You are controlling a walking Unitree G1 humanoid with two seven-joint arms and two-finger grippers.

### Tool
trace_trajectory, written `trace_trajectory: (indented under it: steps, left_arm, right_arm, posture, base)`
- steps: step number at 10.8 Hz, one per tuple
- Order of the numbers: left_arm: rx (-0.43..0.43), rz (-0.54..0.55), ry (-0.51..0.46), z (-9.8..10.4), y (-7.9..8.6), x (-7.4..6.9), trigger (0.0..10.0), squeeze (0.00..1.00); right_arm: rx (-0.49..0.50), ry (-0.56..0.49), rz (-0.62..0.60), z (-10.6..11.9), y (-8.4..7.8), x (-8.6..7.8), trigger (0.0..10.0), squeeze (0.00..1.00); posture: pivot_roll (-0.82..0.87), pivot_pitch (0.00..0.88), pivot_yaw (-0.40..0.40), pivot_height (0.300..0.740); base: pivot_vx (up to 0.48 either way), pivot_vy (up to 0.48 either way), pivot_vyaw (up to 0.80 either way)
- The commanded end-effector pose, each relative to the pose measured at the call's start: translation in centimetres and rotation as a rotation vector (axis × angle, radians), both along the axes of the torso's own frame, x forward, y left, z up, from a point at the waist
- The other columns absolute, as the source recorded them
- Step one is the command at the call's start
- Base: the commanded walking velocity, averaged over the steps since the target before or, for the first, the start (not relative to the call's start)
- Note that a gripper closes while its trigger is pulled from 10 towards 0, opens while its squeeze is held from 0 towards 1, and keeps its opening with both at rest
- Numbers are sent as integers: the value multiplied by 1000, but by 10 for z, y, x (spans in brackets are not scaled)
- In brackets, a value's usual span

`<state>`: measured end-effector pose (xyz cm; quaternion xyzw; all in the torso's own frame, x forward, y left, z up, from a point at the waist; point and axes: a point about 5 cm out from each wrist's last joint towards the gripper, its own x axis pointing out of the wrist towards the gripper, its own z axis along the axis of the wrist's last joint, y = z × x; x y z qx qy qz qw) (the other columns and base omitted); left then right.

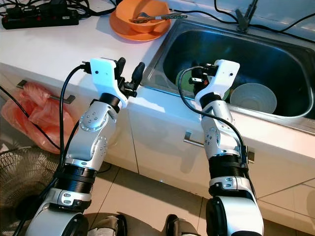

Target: Kitchen organization

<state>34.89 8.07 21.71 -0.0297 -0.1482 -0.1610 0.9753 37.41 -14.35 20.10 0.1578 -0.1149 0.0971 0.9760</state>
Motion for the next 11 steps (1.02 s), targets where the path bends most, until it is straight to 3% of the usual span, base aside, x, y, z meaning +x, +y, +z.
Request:
trace_trajectory:
  steps: [1, 3, 4, 8, 11]
  left_arm:
    - [-1, 3, 2, -2, -1, 0, 10000, 0]
    - [-2, 2, 7, -3, -2, 0, 10000, 0]
    - [-2, 0, 8, -3, -2, 0, 10000, 0]
    - [-2, -2, 14, -3, -3, 0, 10000, 0]
    - [-1, -4, 19, -4, -4, 0, 10000, 0]
  right_arm:
    - [14, 3, -6, 1, -1, -2, 10000, 0]
    - [18, 3, -3, 1, -2, -2, 10000, 0]
    - [18, -2, -8, 2, -2, -2, 10000, 0]
    - [25, 8, -12, 1, -1, -2, 10000, 0]
    - [21, 0, -11, 1, -1, -3, 10000, 0]
  posture:
    - [37, 167, -36, 740]
    - [36, 160, -35, 740]
    - [36, 157, -34, 740]
    - [38, 153, -33, 740]
    - [37, 155, -33, 740]
  base:
    - [0, 0, 0]
    - [0, 0, -800]
    - [0, 0, 0]
    - [0, 282, 0]
    - [0, 349, -523]
